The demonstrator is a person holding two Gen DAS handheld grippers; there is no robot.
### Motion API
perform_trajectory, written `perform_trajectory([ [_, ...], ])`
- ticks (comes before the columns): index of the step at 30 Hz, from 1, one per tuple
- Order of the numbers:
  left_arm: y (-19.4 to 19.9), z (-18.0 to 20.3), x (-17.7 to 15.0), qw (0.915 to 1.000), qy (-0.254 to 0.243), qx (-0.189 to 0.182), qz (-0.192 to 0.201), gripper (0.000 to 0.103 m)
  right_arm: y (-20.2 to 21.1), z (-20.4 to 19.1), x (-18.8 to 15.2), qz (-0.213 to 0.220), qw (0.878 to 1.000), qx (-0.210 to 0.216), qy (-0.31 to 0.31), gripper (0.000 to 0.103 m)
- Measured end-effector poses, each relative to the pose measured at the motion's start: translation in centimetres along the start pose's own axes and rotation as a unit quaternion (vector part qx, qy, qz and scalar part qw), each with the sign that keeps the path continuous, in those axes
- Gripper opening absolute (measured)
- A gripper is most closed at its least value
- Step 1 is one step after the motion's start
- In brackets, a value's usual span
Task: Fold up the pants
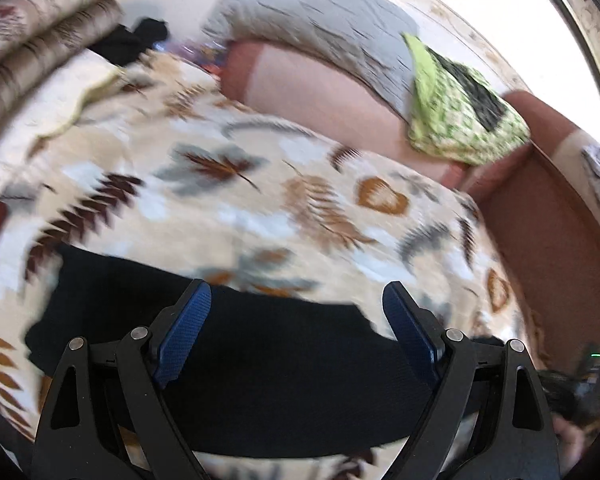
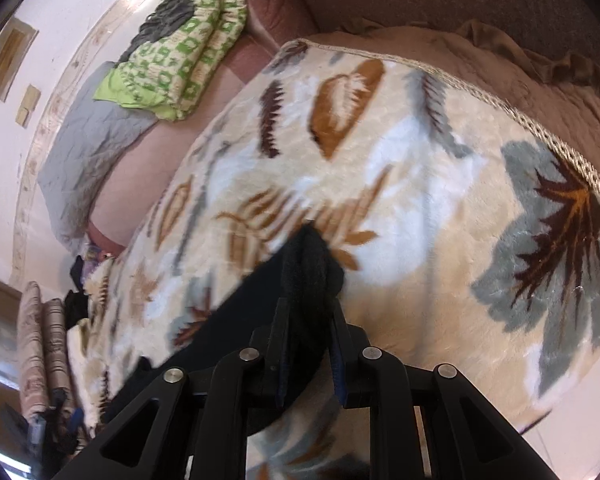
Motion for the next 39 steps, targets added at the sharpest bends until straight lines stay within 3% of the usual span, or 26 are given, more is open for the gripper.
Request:
perform_trajectory([
  [2, -0.1, -1.4, 0.2, 0.9991, 0.041, 0.002, 0.007, 0.088, 1.4, -3.1, 0.3, 0.002, 0.999, 0.026, 0.024, 0.016],
  [5, -0.2, -2.6, 0.0, 0.9952, 0.097, -0.003, 0.011, 0.088, 2.6, -8.0, -0.5, 0.004, 0.993, 0.066, 0.094, 0.005],
  [7, -0.1, -2.6, 0.1, 0.9952, 0.096, -0.003, 0.016, 0.088, 1.9, -10.7, -2.3, -0.022, 0.988, 0.11, 0.109, 0.001],
  [11, -0.1, -2.7, 0.1, 0.9961, 0.087, -0.007, 0.013, 0.088, 0.7, -12.3, -4.4, -0.036, 0.982, 0.13, 0.133, 0.0],
  [14, -0.2, -2.8, 0.0, 0.9949, 0.099, -0.021, 0.008, 0.088, 1.8, -8.6, -1.1, 0.015, 0.986, 0.088, 0.139, 0.007],
  [16, -0.5, -2.8, -0.1, 0.9935, 0.11, -0.029, 0.0, 0.088, 2.5, -4.7, 0.8, 0.029, 0.991, 0.076, 0.106, 0.041],
  [18, -1.0, -2.9, -0.4, 0.9929, 0.115, -0.029, -0.015, 0.088, 2.7, -0.6, 1.5, 0.028, 0.995, 0.081, 0.051, 0.051],
  [22, -1.4, -3.0, -0.7, 0.9909, 0.128, -0.032, -0.029, 0.088, 0.7, 5.6, -0.5, -0.014, 0.992, 0.114, -0.056, 0.051],
  [24, -1.3, -3.0, -0.6, 0.991, 0.128, -0.029, -0.027, 0.088, -0.5, 6.9, -1.6, -0.035, 0.986, 0.137, -0.085, 0.051],
  [29, -1.6, -2.7, -0.6, 0.9925, 0.118, -0.017, -0.028, 0.088, -1.6, 4.7, -1.4, -0.034, 0.982, 0.18, -0.049, 0.051],
  [30, -1.7, -2.7, -0.7, 0.9926, 0.117, -0.017, -0.028, 0.088, -2.0, 4.3, -1.4, -0.037, 0.982, 0.18, -0.036, 0.047],
  [33, -1.8, -2.6, -0.7, 0.993, 0.113, -0.014, -0.03, 0.088, -3.3, 4.4, -1.8, -0.043, 0.986, 0.161, -0.016, 0.01],
  [39, -1.8, -2.8, -0.6, 0.9926, 0.118, -0.013, -0.028, 0.088, -2.0, 4.2, -1.8, -0.004, 0.987, 0.16, -0.013, 0.009],
])
Point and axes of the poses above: each gripper's, at about its wrist camera, not at the fingertips, and y roughly against the way its jaws point, z to its right, x to its top, the point moved 7 cm from there along -y, roughly the way its jaws point, and after that the axes turned 8 degrees about z, right-handed, at the moved point
